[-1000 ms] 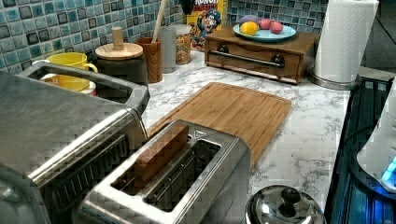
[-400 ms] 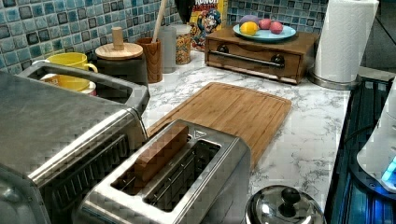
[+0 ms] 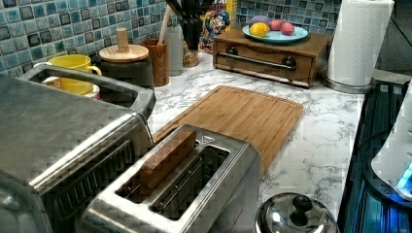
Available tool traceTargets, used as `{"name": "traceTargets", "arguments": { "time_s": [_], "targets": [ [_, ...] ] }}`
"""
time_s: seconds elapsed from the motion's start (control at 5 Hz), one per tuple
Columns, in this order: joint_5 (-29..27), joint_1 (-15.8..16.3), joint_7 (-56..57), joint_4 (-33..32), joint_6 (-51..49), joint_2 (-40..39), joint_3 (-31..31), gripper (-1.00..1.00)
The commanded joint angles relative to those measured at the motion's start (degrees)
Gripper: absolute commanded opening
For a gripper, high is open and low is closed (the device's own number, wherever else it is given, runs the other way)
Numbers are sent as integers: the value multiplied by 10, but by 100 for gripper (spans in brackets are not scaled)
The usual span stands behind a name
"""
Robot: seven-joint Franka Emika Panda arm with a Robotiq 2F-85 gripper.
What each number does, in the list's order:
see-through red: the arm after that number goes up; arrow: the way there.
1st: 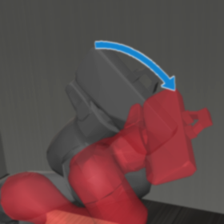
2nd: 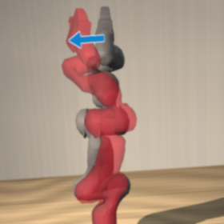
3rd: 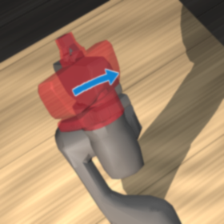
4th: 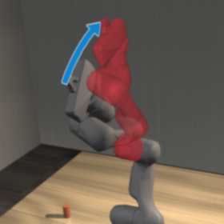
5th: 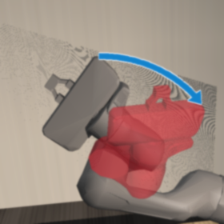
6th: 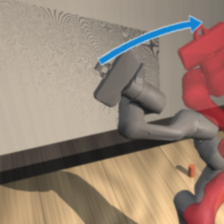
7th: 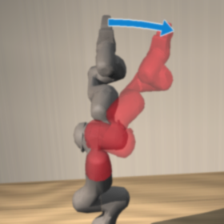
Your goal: Turn on the toaster.
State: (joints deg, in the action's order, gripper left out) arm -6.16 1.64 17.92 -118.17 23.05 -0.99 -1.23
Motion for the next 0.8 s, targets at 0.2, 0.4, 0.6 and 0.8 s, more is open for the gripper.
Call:
{"name": "traceTargets", "arguments": {
  "time_s": [0.2,0.4,0.6,0.8],
  "targets": [
    [-51,60,59,-109,18,107,-87,-100],
    [-52,70,60,-137,11,127,-98,-100],
    [-50,78,54,-167,18,154,-114,-100],
    [-71,92,84,-183,-4,164,-130,-100]
  ]
}}
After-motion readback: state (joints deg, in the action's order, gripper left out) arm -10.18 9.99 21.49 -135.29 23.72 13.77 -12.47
